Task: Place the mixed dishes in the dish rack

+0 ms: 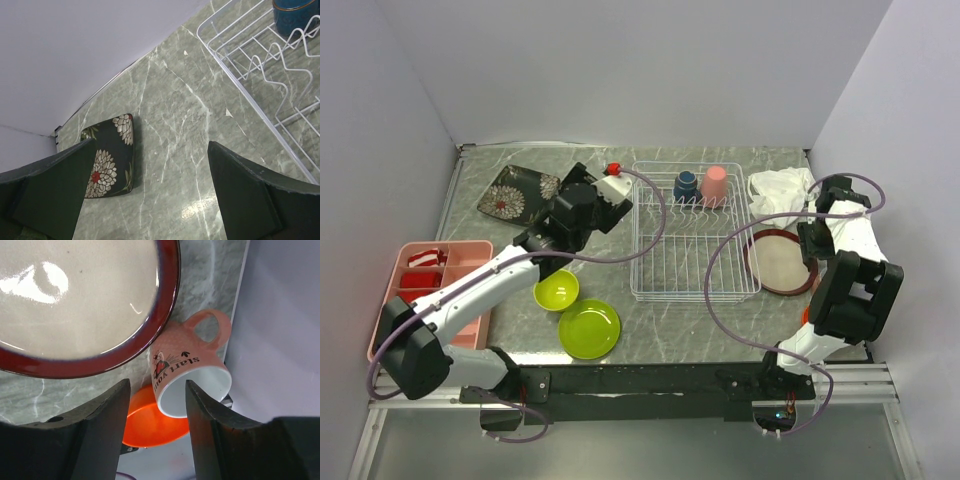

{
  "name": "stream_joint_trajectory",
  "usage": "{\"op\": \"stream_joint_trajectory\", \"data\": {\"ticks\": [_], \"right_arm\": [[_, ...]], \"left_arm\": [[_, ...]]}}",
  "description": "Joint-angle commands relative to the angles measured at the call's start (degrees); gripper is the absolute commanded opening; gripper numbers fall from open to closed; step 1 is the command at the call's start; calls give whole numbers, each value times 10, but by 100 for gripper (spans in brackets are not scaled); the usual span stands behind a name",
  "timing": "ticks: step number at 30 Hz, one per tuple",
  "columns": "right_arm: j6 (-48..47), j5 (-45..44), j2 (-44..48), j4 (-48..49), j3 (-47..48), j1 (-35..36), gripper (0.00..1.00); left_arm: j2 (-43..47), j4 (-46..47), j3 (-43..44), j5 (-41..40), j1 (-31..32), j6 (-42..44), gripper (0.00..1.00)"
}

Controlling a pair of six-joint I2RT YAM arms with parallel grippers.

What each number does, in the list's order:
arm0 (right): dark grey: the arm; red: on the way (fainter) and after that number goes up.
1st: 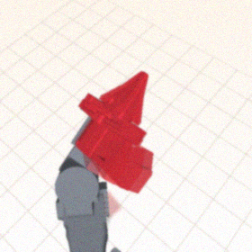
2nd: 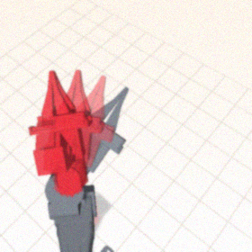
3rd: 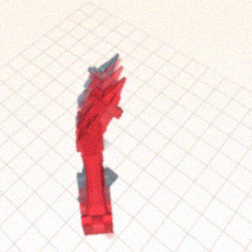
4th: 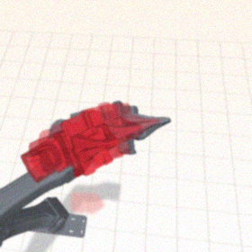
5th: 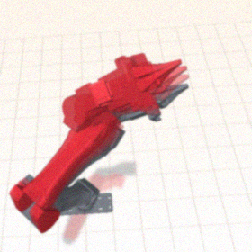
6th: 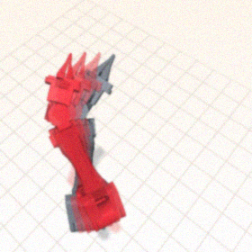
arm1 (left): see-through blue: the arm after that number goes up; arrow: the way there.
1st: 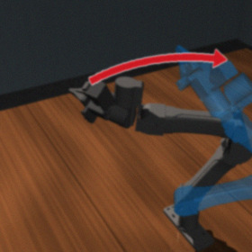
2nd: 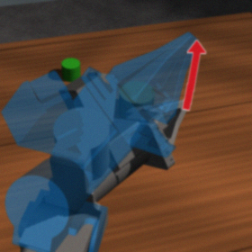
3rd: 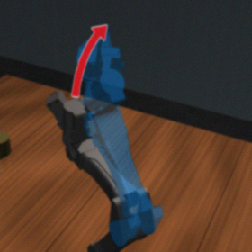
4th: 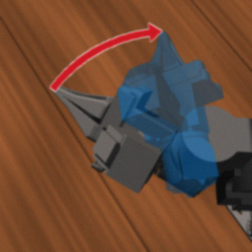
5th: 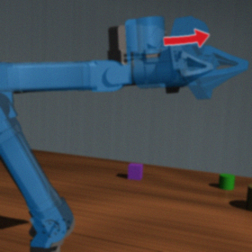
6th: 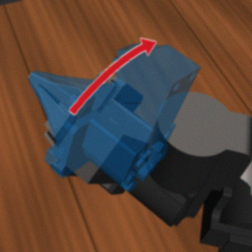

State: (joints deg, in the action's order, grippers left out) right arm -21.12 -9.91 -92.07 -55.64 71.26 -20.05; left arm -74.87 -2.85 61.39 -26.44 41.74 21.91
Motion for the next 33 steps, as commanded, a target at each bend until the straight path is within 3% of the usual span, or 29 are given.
{"op": "stream_joint_trajectory", "data": {"ticks": [1, 3, 5, 9, 15, 19, 27, 30, 33], "right_arm": [[-7, -12, 16, -18, -2, -7, 55], [-7, -6, 16, -24, -13, -10, 53], [-8, 3, 16, -22, -21, -15, 43], [-5, 16, 1, -27, -24, -22, 34], [-7, 38, 8, -47, 5, -24, 0], [-14, 48, 16, -88, 66, -24, 0], [-29, 81, 0, -223, 327, 33, 0], [-24, 131, -10, -253, 416, 84, 0], [-16, 197, 16, -214, 434, 157, 0]], "left_arm": [[-17, 24, 37, -5, -4, 3, 100], [-22, 24, 39, -5, -3, 5, 100], [-32, 39, 44, -5, -3, 5, 99], [-48, 39, 60, -5, -3, 4, 100], [-60, 49, 75, -14, -4, 8, 99], [-62, 50, 80, -12, -5, -5, 99], [-66, 6, 147, 21, -33, -73, 99], [-94, -97, 243, 98, -92, -187, 99], [-152, -223, 372, 283, -175, -319, 99]]}}
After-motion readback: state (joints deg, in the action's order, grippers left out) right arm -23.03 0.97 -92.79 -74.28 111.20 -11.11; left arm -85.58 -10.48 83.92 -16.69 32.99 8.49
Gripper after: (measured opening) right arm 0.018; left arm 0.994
